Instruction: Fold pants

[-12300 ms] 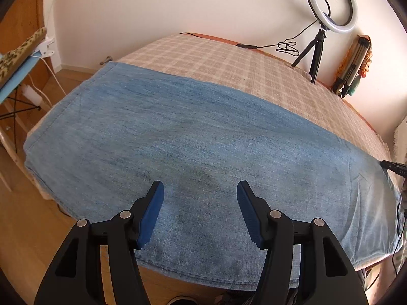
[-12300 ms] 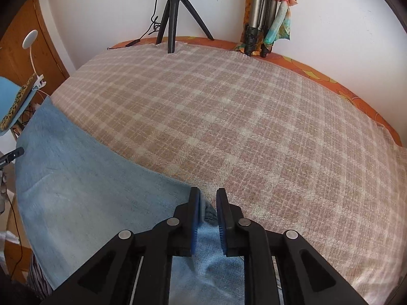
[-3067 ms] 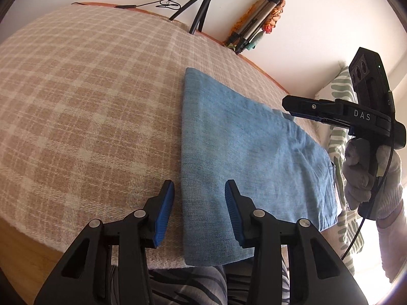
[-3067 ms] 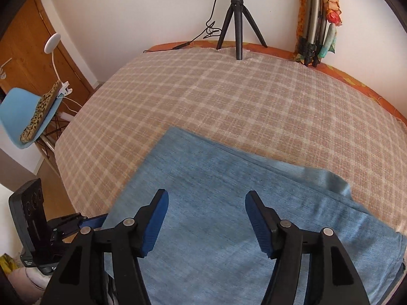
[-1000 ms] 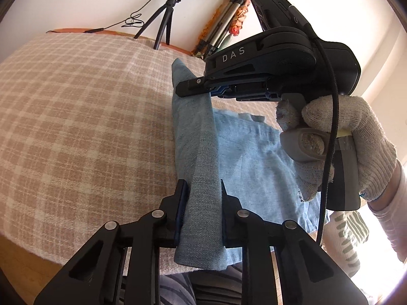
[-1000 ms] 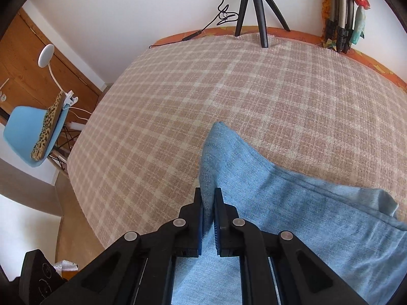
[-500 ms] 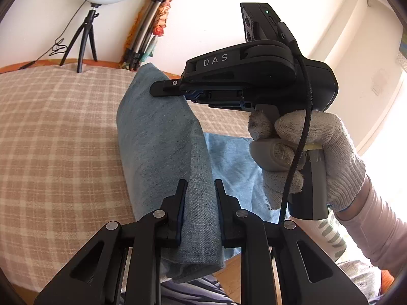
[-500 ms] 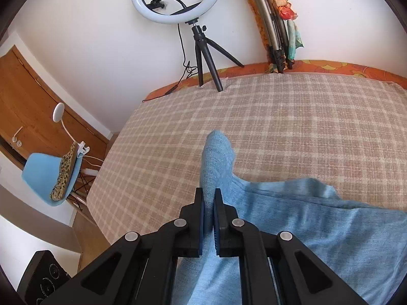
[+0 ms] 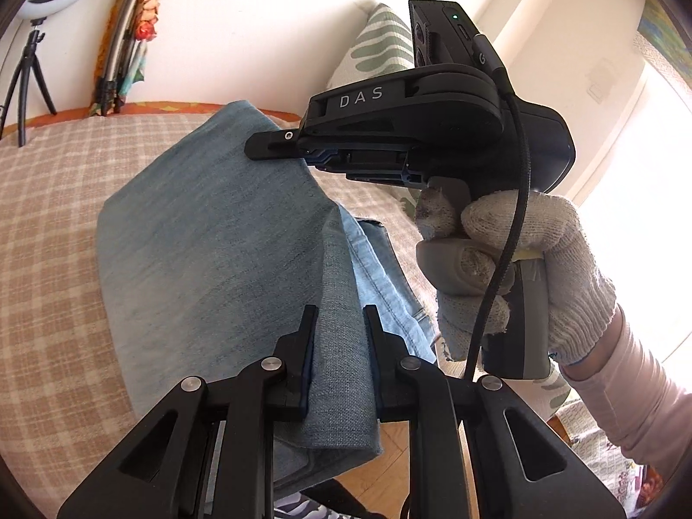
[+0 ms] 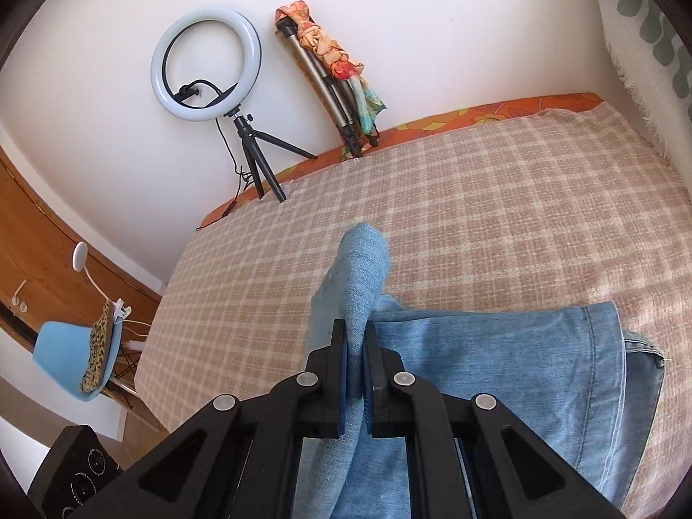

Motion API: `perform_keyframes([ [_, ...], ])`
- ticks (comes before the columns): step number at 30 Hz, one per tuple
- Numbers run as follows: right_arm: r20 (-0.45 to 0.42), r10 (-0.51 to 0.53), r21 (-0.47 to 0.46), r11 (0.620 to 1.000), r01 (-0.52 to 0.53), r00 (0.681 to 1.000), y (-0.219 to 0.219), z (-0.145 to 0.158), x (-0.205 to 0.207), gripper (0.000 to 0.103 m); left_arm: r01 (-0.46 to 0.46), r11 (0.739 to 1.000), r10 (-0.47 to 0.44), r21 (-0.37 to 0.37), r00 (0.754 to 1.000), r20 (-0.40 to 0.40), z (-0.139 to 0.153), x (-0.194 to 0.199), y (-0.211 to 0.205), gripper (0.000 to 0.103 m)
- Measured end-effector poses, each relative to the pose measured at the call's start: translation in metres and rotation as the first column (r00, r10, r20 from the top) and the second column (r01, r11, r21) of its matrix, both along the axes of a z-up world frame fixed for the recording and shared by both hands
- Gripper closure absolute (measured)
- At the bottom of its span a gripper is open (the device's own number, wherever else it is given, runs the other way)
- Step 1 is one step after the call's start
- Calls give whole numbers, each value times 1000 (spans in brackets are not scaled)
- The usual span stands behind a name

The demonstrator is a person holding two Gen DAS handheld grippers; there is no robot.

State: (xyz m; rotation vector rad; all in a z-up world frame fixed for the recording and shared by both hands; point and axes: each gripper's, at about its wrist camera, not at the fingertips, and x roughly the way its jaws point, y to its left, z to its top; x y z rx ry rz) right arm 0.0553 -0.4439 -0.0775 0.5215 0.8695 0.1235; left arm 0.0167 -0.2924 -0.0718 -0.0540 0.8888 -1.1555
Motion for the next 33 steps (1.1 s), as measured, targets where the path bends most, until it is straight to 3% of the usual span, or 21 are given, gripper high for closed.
perform_keyframes([
  [17, -16, -169, 23, 985, 170, 985, -90, -16, -59, 100, 64, 998, -63, 11, 997, -35, -20, -12, -74, 87],
  [27, -50, -219, 11, 975, 220, 974, -117, -36, -76, 101, 99, 993, -98, 68, 995, -9, -25, -40, -103, 86],
  [33, -79, -253, -4, 967, 253, 964, -135, -50, -75, 101, 110, 990, -110, 88, 994, -4, -20, -44, -95, 77],
])
